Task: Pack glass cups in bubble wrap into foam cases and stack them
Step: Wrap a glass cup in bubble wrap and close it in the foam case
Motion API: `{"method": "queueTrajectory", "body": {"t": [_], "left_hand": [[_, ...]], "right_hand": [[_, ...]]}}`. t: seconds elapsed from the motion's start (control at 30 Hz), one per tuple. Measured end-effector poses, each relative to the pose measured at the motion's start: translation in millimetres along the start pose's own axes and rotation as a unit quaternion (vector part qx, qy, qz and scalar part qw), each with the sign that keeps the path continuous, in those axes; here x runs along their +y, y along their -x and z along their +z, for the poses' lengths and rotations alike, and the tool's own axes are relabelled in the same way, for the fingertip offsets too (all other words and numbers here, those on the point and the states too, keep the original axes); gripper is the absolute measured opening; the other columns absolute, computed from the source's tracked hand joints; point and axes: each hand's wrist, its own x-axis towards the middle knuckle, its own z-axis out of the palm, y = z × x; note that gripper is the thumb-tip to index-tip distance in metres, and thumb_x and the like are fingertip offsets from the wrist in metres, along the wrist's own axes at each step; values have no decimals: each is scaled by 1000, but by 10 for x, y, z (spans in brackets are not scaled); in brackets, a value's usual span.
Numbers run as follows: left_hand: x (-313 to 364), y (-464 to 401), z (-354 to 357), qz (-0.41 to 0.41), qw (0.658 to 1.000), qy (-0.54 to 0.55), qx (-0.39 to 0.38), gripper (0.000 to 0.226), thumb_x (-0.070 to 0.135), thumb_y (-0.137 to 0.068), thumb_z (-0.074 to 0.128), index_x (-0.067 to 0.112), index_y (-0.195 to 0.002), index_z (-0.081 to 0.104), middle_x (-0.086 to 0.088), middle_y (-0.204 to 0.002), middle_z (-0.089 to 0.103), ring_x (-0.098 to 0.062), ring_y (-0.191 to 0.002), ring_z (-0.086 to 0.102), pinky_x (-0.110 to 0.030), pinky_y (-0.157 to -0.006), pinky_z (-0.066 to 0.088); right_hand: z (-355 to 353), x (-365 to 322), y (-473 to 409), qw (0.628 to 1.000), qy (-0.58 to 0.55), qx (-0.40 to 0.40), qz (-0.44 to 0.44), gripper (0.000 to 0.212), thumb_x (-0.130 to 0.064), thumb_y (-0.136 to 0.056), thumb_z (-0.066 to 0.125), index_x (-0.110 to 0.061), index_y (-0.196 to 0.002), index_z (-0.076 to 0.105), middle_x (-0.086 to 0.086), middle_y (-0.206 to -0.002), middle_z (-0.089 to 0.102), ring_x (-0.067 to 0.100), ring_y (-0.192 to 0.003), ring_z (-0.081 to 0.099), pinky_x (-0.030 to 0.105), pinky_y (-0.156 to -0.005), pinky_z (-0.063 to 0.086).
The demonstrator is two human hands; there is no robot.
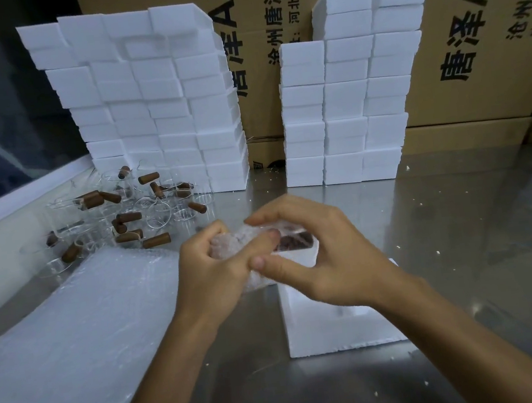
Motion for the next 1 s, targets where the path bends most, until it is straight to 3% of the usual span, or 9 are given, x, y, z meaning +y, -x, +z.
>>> {"method": "queueTrajectory", "body": {"t": [0.1,0.23,0.33,0.4,0.47,0.63,0.7,0.83,1.0], "left_hand": [[-3,-1,-2,-81,991,92,-51,57,49,-56,82,3,-86,70,-30,-78,62,-35,-70,60,-45,-59,44],[23,7,-19,-151,971,122,-142,57,65,-59,78,16,-89,76,-15,-81,64,-37,-81,53,-32,-56,27],[60,-6,-31,-189,944,198,-183,59,68,-59,76,14,-84,78,-11,-79,66,-32,-71,56,-24,-49,30],[86,-11,-37,-189,931,249,-189,52,59,-69,70,10,-85,77,-11,-75,65,-20,-55,58,-19,-36,35],[98,-5,-42,-174,925,278,-191,45,51,-71,66,10,-84,78,-9,-72,65,-18,-53,60,-22,-36,43],[71,-2,-39,-174,901,328,-225,56,30,-67,80,-2,-111,70,-20,-100,67,-24,-76,68,-30,-52,59],[41,-6,-31,-169,902,323,-233,73,34,-59,91,-1,-118,66,-21,-108,65,-27,-86,68,-31,-60,60],[34,-11,-23,-161,911,300,-232,65,40,-56,93,6,-109,73,-16,-104,68,-24,-86,69,-27,-60,60],[48,-10,-28,-144,914,287,-249,65,43,-65,87,8,-117,71,-19,-118,67,-28,-102,67,-27,-67,59]], "right_hand": [[-2,-4,4,995,37,-86,31,65,-46,-68,87,-30,-123,56,-21,-112,58,2,-106,56,17,-86,51],[-11,-21,-2,989,74,-95,90,59,-47,-61,89,-32,-108,57,-16,-94,62,7,-86,61,31,-70,57],[-60,-16,-2,984,-44,-88,149,47,-34,-58,93,-26,-94,63,-9,-82,66,6,-72,65,27,-57,56],[-100,-2,-8,967,-160,-87,180,41,-18,-60,93,-17,-93,69,-1,-85,72,11,-76,70,29,-65,59],[-118,10,-9,947,-237,-88,198,34,-8,-64,89,-9,-94,72,6,-88,74,15,-82,72,28,-71,58],[-145,69,-13,901,-349,-70,249,25,-9,-69,78,-13,-93,77,7,-92,75,21,-88,72,28,-75,59],[-161,93,-19,879,-386,-76,269,25,-11,-68,78,-14,-93,78,10,-93,75,22,-86,71,29,-73,59],[-168,120,-12,850,-434,-93,282,32,-19,-63,80,-13,-94,77,8,-90,74,18,-79,70,25,-67,55],[-198,145,4,838,-467,-117,258,36,-15,-65,81,-15,-101,76,7,-95,74,19,-87,72,26,-72,56]]}}
